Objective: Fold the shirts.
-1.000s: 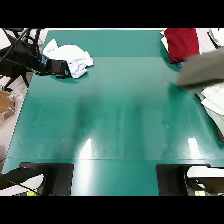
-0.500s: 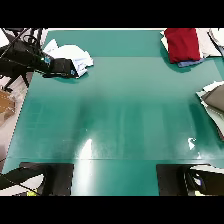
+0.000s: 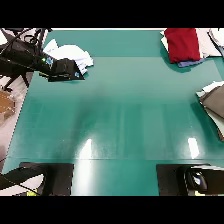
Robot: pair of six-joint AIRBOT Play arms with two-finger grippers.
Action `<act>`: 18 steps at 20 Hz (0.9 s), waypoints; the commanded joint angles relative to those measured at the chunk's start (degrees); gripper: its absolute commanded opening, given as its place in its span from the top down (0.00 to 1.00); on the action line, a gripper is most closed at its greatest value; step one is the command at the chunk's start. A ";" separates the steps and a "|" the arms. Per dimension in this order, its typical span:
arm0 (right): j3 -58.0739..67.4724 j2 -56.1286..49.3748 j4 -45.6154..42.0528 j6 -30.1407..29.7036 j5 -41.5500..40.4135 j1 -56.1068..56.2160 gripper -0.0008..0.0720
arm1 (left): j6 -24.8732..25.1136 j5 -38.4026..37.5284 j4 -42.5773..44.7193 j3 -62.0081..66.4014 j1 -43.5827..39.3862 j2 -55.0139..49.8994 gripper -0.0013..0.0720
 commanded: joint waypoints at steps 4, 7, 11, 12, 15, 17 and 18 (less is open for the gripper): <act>4.44 7.19 29.92 2.36 -11.67 -0.52 0.17 | -0.22 2.99 -0.55 0.02 0.00 0.02 0.03; -2.29 14.88 47.50 -0.44 -19.80 12.81 0.18 | -0.24 5.05 -0.59 0.02 0.00 0.02 0.03; -3.37 20.83 53.07 -4.57 -24.28 44.94 0.18 | -0.24 5.68 -0.59 0.02 0.00 0.02 0.03; -3.37 21.51 53.07 -6.49 -26.21 53.55 0.18 | -0.24 5.68 -0.59 0.02 0.00 0.02 0.03; -3.37 21.49 52.13 -14.29 -31.87 78.90 0.68 | -0.24 5.68 -0.59 0.02 0.00 0.02 0.03; -3.37 20.17 49.53 -16.13 -34.25 91.38 0.96 | -0.24 5.70 -0.59 0.02 0.00 0.02 0.03; -3.37 19.34 48.52 -16.13 -34.82 95.47 0.96 | -0.24 5.70 -0.59 0.02 0.00 0.02 0.03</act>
